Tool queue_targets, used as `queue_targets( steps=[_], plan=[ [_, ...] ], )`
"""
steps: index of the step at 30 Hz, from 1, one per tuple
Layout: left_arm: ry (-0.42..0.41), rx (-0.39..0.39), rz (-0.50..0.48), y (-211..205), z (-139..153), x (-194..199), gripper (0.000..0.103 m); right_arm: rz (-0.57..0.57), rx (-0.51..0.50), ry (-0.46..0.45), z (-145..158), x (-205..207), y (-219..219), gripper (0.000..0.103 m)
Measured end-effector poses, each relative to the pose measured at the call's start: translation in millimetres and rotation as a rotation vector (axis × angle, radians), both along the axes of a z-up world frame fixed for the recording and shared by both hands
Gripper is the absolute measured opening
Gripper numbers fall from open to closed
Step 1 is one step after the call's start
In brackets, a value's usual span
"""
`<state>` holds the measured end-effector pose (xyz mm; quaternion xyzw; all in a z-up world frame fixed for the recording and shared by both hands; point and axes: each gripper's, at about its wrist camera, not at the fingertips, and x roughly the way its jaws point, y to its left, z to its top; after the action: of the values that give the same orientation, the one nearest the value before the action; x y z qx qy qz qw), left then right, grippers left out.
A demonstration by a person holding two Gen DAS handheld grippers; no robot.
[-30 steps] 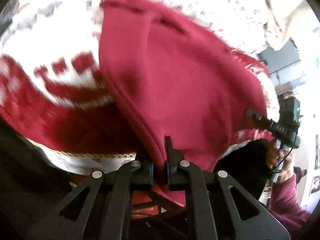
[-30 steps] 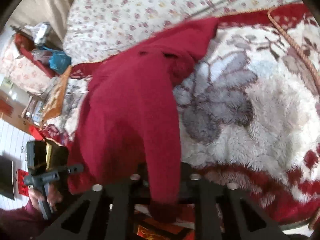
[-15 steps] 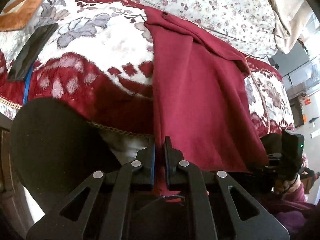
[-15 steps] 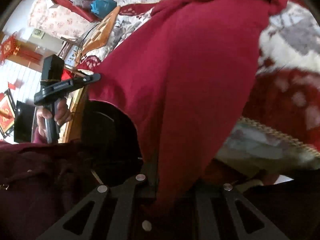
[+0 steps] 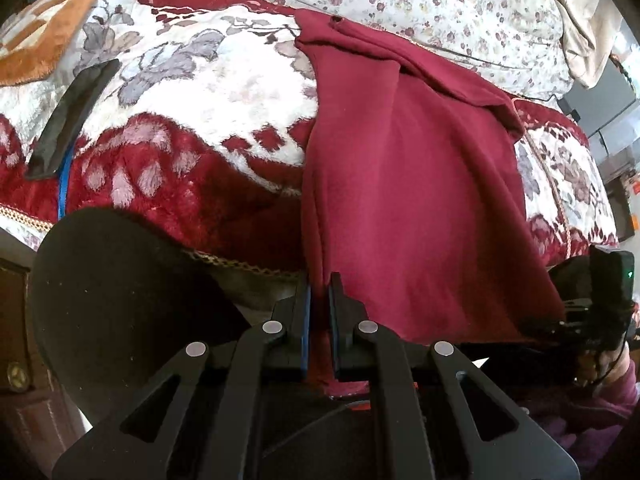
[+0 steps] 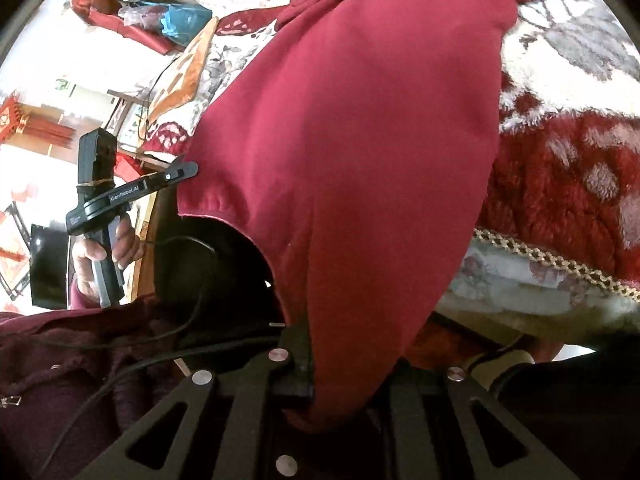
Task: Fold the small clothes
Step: 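Hold the folded shirt with the left tool while the right tool lays it down, then grasp the folded sweatshirt edge with the left tool and lift it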
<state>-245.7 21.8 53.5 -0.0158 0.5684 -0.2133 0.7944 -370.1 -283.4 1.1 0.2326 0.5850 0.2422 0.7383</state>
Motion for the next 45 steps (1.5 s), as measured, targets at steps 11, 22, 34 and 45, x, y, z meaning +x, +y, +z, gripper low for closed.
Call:
queue_targets(
  steps=[11,22,34,45],
  plan=[
    [0.015,0.014,0.007,-0.6,-5.5,1.3,0.006,-0.083,-0.011,0.002,5.7,0.3,-13.0,0.047],
    [0.052,0.019,0.020,0.6,-16.6,8.5,0.006,-0.192,-0.273,-0.069,42.4,22.7,-53.4,0.047],
    [0.065,-0.026,0.011,1.9,-14.0,9.1,0.006,-0.596,-0.315,-0.171,22.2,163.0,-133.6,0.046],
    [0.023,-0.094,0.051,8.3,0.9,30.6,0.042,-0.555,-0.549,-0.271,24.4,171.5,-146.7,0.014]
  ],
)
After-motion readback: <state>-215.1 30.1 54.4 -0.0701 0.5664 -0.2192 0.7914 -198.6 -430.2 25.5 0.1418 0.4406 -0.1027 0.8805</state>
